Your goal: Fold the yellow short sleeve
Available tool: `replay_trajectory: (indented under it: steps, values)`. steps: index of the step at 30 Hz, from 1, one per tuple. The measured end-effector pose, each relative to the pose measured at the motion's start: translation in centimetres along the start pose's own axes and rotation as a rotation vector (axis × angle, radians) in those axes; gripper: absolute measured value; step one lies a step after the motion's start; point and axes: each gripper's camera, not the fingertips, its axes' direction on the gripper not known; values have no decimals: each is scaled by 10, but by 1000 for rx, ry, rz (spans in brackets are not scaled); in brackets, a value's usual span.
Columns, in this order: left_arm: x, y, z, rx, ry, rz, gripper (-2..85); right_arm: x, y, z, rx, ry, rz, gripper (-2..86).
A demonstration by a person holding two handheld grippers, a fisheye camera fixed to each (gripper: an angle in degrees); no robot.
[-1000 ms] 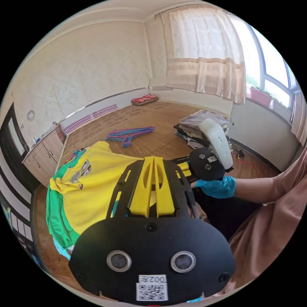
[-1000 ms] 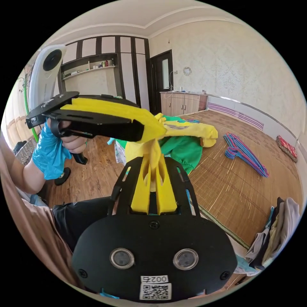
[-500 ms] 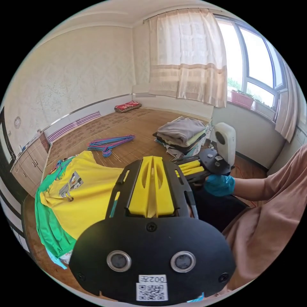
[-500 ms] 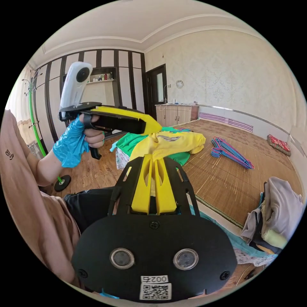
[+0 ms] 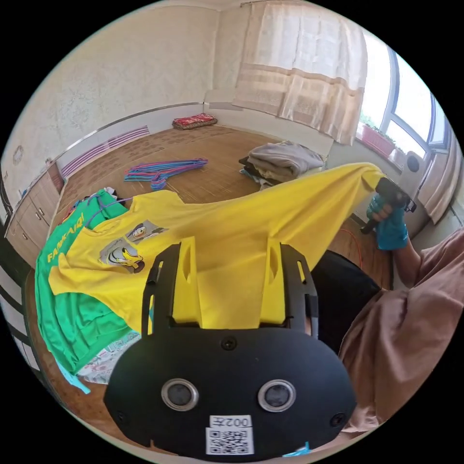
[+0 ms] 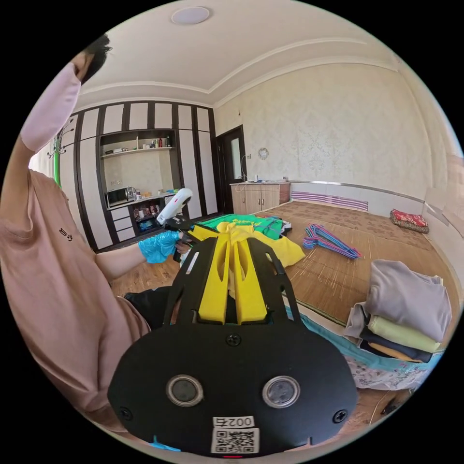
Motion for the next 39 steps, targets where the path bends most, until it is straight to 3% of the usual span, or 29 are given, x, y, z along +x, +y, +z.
replay_trajectory:
  steps: [5, 13, 21, 26, 33, 39]
  values:
    - [22, -9, 12, 29, 90, 95, 101, -14, 9, -42, 47, -40, -74, -9]
    - [63, -26, 18, 47, 78, 231, -1, -10, 24, -101, 112, -21, -54, -9]
    - [114, -42, 3, 92, 247, 433, -9, -4, 28, -156, 217, -82, -60, -9]
    - [128, -36, -6, 46, 240, 510, -10, 11, 31, -140, 69, -31, -28, -9]
    - [111, -26, -5, -36, 94, 375, -8, 53, 50, -86, -229, 155, 83, 2]
    - [86, -9, -4, -112, 34, 214, 32, 88, 68, -51, -431, 240, 164, 100]
